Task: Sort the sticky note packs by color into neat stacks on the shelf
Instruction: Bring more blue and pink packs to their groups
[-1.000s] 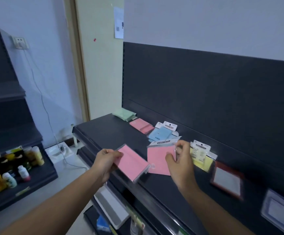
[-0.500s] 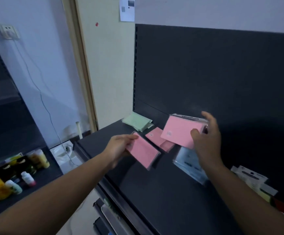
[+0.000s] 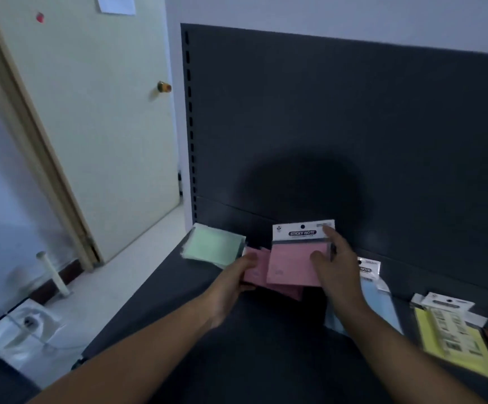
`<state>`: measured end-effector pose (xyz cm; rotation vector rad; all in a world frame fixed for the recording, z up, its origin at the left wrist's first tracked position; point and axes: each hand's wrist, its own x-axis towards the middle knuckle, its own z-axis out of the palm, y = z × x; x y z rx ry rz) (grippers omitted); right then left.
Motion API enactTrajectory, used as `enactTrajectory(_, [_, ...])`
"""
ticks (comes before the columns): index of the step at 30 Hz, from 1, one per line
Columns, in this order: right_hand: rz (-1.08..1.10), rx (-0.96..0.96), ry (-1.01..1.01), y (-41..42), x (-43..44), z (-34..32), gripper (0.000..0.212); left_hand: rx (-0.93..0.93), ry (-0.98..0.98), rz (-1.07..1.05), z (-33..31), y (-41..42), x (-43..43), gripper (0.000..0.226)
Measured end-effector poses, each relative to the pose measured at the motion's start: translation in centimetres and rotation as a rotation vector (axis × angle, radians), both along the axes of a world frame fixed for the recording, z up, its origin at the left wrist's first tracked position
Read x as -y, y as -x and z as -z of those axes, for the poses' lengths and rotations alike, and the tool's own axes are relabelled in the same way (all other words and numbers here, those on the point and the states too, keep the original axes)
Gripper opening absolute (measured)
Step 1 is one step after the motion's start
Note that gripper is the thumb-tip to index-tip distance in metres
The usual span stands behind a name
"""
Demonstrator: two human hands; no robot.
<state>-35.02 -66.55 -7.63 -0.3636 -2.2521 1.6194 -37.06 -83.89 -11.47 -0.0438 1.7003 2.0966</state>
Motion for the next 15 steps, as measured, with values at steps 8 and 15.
enactTrajectory(8, [-0.039,0.256,-0.378,1.2,1.7,2.0,0.049,-0.09,0.131,-0.021,0.5,3.2,-0.9,0.026])
enactTrajectory(15, [-0.044,0.456,-0.442,1.7,3.5,3.4,0.046,-0.062,0.251,0.091,0.5,3.5,-2.3,0.065])
